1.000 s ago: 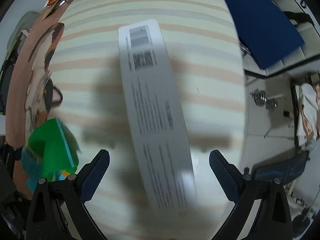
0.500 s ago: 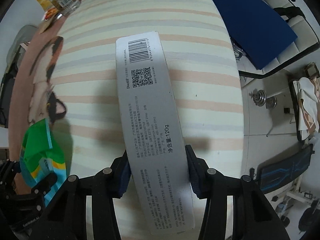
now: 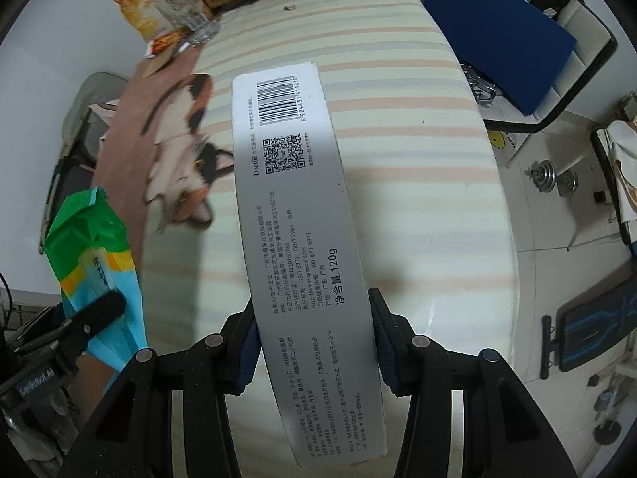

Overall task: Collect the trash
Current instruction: 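Grasp the green-and-blue snack bag with the left tool while the right tool grasps the white toothpaste box, then carry snack bag and toothpaste box down to the bin and open both tools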

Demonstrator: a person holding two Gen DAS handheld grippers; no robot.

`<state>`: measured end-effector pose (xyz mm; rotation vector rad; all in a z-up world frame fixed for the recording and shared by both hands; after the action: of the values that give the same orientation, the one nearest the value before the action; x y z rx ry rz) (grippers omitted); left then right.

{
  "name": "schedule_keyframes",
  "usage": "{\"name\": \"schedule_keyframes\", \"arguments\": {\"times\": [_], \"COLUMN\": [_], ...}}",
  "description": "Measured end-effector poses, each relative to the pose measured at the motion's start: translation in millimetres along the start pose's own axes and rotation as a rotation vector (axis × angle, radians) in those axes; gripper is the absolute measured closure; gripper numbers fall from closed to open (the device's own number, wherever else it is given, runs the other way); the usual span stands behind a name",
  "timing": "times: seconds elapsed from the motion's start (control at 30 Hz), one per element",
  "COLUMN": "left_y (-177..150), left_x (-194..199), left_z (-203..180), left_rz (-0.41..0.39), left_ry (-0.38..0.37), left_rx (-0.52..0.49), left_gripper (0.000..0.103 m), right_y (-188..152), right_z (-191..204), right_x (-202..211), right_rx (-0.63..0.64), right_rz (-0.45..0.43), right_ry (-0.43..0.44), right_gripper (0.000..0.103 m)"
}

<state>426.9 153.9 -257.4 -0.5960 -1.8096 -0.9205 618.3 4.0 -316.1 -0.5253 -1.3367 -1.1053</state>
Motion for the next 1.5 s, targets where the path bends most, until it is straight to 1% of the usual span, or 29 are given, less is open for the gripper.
{"name": "schedule_keyframes", "arguments": {"times": [0.1, 0.2, 0.33, 0.4, 0.43, 0.47, 0.5, 0.53, 0.57, 0.6, 0.63, 0.7, 0.77, 0.8, 0.93, 1.0, 1.03, 1.07, 1.1, 1.13, 1.17, 1.2, 1.23, 1.27, 1.3, 1.33, 1.4, 1.47, 1.5], "left_y": [-9.6, -29.8, -73.0, -101.0, -121.2, -138.8, -154.0, -173.6, -188.1, -209.2, -228.1, -264.3, -298.0, -319.0, -378.9, -411.2, -425.0, -434.7, -447.4, -458.1, -467.0, -477.5, -483.9, -493.6, -498.6, -506.4, -515.1, -522.8, -525.9], "left_x": [15.3, 34.1, 68.9, 84.7, 93.7, 99.4, 102.3, 107.0, 109.3, 112.4, 114.0, 114.5, 110.3, 104.3, 69.8, 37.9, 19.3, 4.5, -19.1, -42.0, -60.1, -86.5, -105.1, -135.6, -152.5, -179.9, -215.2, -254.0, -264.7], "left_z": [6.3, 10.7, 26.4, 33.9, 39.5, 44.5, 48.9, 54.8, 58.8, 65.7, 72.3, 84.9, 95.6, 102.2, 120.1, 130.9, 136.0, 140.1, 144.9, 149.2, 153.6, 158.1, 160.6, 167.0, 171.0, 176.9, 185.8, 197.7, 202.3], "left_rz": [-0.032, -0.060, -0.102, -0.115, -0.114, -0.108, -0.100, -0.087, -0.074, -0.053, -0.034, 0.011, 0.061, 0.097, 0.200, 0.260, 0.284, 0.302, 0.329, 0.351, 0.366, 0.389, 0.403, 0.422, 0.433, 0.452, 0.472, 0.488, 0.491], "left_ry": [-0.009, -0.021, -0.037, -0.054, -0.066, -0.072, -0.078, -0.087, -0.096, -0.099, -0.099, -0.100, -0.103, -0.104, -0.072, -0.051, -0.037, -0.027, -0.020, -0.012, -0.003, 0.000, -0.002, 0.004, 0.010, 0.014, 0.023, 0.044, 0.054], "left_rx": [0.005, 0.005, -0.008, -0.020, -0.026, -0.034, -0.042, -0.045, -0.046, -0.048, -0.048, -0.040, -0.020, -0.011, 0.005, 0.029, 0.037, 0.044, 0.055, 0.064, 0.071, 0.080, 0.089, 0.105, 0.112, 0.121, 0.128, 0.123, 0.120], "left_gripper": [0.030, 0.030, 0.030, 0.030, 0.030, 0.030, 0.030, 0.030, 0.030, 0.030, 0.030, 0.030, 0.030, 0.030, 0.030, 0.030, 0.030, 0.030, 0.030, 0.030, 0.030, 0.030, 0.030, 0.030, 0.030, 0.029, 0.028, 0.022, 0.021], "right_y": [-27.5, -60.6, -115.8, -157.9, -173.5, -203.0, -219.7, -251.3, -277.8, -296.6, -330.3, -376.1, -433.9, -450.4, -548.0, -586.5, -610.5, -624.4, -638.7, -656.7, -669.4, -672.3, -685.2, -693.9, -700.2, -706.6, -720.3, -729.1, -730.8], "right_z": [15.3, 30.3, 50.9, 63.0, 67.0, 72.2, 76.4, 81.0, 84.1, 85.3, 88.6, 90.9, 95.5, 95.2, 91.4, 86.1, 80.9, 77.1, 73.0, 65.9, 60.0, 57.8, 50.1, 44.9, 41.8, 36.0, 23.6, 15.4, 12.5], "right_x": [30.3, 62.6, 102.4, 121.5, 126.0, 133.8, 136.0, 140.0, 141.6, 141.3, 140.9, 137.4, 127.0, 121.8, 77.3, 50.9, 29.2, 13.9, -4.1, -30.2, -53.0, -71.6, -101.6, -126.1, -143.6, -166.7, -219.0, -261.5, -279.3], "right_rx": [0.002, 0.007, 0.001, -0.007, -0.011, -0.022, -0.029, -0.040, -0.053, -0.065, -0.088, -0.111, -0.128, -0.136, -0.162, -0.173, -0.183, -0.189, -0.196, -0.202, -0.204, -0.208, -0.221, -0.226, -0.228, -0.226, -0.242, -0.256, -0.254], "right_rz": [-0.038, -0.079, -0.135, -0.164, -0.169, -0.176, -0.177, -0.172, -0.162, -0.151, -0.128, -0.097, -0.040, -0.020, 0.113, 0.170, 0.209, 0.234, 0.259, 0.287, 0.307, 0.324, 0.349, 0.367, 0.375, 0.383, 0.406, 0.427, 0.433], "right_ry": [0.016, 0.028, 0.041, 0.035, 0.032, 0.024, 0.018, 0.009, 0.003, 0.001, 0.006, 0.004, 0.001, 0.000, 0.002, 0.003, 0.005, 0.009, 0.010, 0.008, 0.009, 0.010, 0.014, 0.021, 0.018, 0.014, 0.016, 0.025, 0.027], "right_gripper": [0.052, 0.052, 0.052, 0.052, 0.052, 0.052, 0.052, 0.052, 0.052, 0.052, 0.052, 0.052, 0.052, 0.052, 0.052, 0.052, 0.052, 0.052, 0.052, 0.052, 0.052, 0.052, 0.052, 0.052, 0.052, 0.052, 0.052, 0.052, 0.052]}}
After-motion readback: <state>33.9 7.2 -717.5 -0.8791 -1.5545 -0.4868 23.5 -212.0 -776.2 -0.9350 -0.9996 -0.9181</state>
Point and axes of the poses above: each gripper's, at about its wrist camera, not at the fingertips, and x roughly against the way its jaws point, z to its left, y to its top, the point moved 9 cm from there along -x, roughly the way its jaws point, and after that the axes turned 3 degrees about -z, right-handed, at the moved point
